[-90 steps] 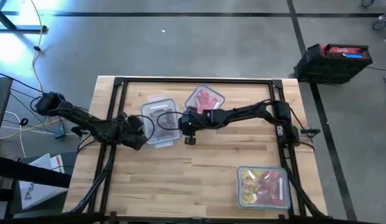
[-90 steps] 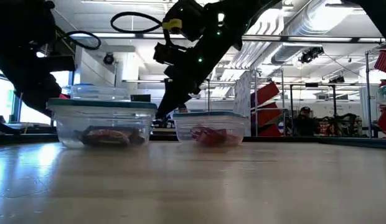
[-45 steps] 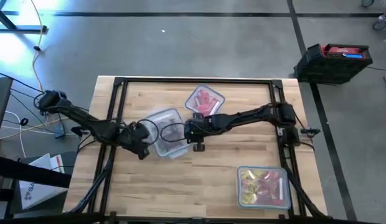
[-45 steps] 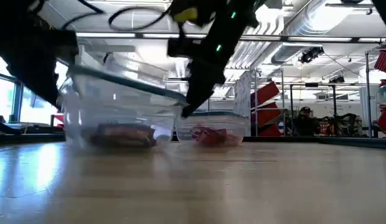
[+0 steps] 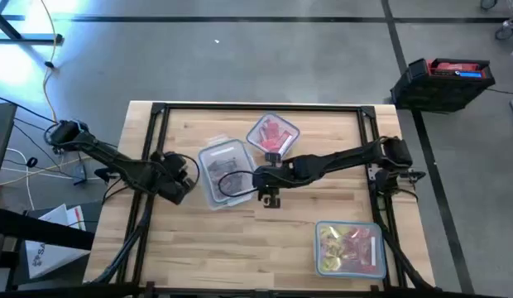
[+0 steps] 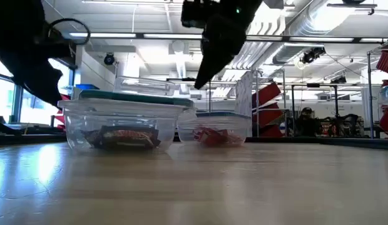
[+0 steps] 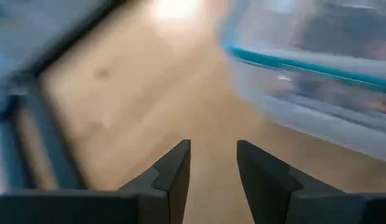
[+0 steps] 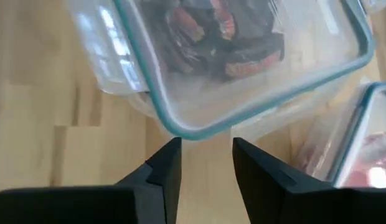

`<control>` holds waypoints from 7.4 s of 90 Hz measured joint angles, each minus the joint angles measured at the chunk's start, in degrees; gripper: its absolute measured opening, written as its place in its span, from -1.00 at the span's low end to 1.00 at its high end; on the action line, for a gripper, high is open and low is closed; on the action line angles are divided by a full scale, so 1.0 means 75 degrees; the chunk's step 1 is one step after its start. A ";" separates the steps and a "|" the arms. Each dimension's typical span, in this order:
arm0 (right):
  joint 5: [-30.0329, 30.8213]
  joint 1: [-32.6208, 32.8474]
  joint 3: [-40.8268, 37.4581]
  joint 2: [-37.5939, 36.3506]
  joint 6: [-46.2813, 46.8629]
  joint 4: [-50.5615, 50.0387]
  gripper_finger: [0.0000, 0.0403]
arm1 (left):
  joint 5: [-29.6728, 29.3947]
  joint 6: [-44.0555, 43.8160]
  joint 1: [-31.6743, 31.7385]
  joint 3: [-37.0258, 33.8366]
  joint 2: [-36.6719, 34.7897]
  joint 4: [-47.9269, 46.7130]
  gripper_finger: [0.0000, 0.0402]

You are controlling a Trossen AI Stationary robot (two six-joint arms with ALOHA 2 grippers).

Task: Sort candy
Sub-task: Return to Home Position

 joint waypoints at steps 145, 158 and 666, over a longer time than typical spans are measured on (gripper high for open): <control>-0.1186 0.1486 0.0175 0.0617 0.3267 -0.0583 -0.43 | 0.0636 0.6476 0.1293 -0.0293 0.0132 0.4556 -0.47; -0.1012 0.1593 0.0117 0.0635 0.3992 -0.0287 -0.43 | 0.1739 0.6351 0.1187 -0.0327 0.0135 0.4805 -0.47; 0.0182 0.0492 -0.2873 0.1874 0.0745 1.1015 -0.43 | 0.0469 0.2237 -0.3405 0.1072 0.3243 0.4369 -0.81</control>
